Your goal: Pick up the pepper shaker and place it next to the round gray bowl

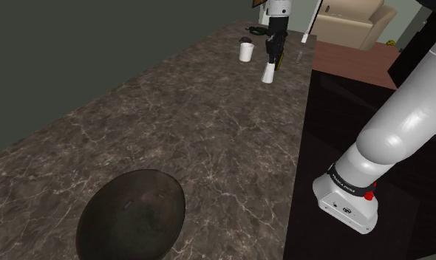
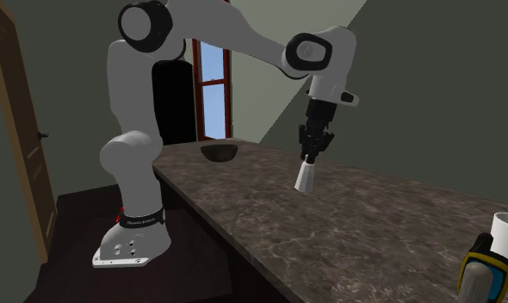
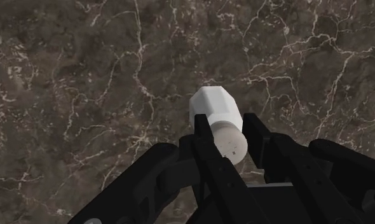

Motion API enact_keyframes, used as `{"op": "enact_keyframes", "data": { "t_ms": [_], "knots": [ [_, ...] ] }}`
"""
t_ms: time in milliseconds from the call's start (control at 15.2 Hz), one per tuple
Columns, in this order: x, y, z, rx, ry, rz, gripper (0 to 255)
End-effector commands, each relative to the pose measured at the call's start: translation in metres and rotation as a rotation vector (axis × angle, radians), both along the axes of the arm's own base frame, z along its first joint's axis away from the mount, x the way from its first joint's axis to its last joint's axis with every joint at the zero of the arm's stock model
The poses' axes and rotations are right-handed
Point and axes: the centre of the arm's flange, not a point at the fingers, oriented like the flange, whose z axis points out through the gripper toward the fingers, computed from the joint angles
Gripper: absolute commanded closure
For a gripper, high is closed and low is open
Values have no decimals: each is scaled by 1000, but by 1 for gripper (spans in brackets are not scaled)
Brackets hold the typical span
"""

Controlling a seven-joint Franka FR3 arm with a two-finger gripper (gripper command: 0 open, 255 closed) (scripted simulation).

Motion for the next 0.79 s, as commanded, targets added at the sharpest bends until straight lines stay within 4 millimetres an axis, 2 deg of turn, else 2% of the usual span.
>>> {"op": "enact_keyframes", "data": {
  "t_ms": [0,726],
  "knots": [
    [0,0,11,0,0,0,255],
    [0,0,69,0,0,0,255]
  ]
}}
